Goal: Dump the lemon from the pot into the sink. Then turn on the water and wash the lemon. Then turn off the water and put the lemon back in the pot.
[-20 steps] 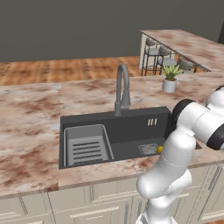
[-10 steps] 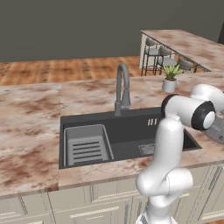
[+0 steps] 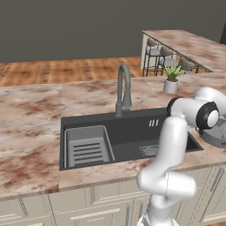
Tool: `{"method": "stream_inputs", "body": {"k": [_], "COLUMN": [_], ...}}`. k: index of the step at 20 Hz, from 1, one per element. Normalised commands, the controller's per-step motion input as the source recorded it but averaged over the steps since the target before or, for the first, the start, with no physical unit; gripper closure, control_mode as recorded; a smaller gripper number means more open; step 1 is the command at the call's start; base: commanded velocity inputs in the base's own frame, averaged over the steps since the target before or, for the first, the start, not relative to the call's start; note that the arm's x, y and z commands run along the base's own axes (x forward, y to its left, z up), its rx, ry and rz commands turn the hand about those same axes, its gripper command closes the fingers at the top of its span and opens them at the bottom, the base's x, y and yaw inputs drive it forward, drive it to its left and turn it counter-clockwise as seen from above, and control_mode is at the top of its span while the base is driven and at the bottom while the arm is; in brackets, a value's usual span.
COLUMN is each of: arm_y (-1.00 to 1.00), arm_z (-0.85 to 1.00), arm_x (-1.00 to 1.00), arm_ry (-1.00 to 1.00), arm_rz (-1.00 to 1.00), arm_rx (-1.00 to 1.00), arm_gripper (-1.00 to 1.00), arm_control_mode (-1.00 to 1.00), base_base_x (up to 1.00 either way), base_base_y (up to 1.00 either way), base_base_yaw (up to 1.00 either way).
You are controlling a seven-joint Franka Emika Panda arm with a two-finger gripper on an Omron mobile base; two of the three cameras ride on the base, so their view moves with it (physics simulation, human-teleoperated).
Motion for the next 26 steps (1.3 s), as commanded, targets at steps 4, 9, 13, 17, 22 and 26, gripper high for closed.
{"method": "stream_inputs", "body": {"k": [4,9,13,17,22,26], "arm_y": [-0.01,0.28,0.08,0.15,0.07,0.07], "arm_z": [-0.25,0.0,0.14,0.39,0.63,0.65], "arm_x": [0.0,0.0,0.0,0.0,0.0,0.0], "arm_ry": [-0.1,-0.19,-0.19,-0.13,-0.1,-0.08], "arm_rz": [0.1,0.11,0.12,0.12,0.13,0.11], "arm_rx": [0.0,-0.01,0.0,-0.02,-0.01,-0.01], "arm_gripper": [1.0,-1.0,-1.0,-1.0,-1.0,-1.0], "arm_control_mode": [-1.0,-1.0,-1.0,-1.0,-1.0,-1.0], "base_base_x": [0.0,0.0,0.0,0.0,0.0,0.0], "base_base_y": [0.0,0.0,0.0,0.0,0.0,0.0], "base_base_yaw": [0.0,0.0,0.0,0.0,0.0,0.0]}}
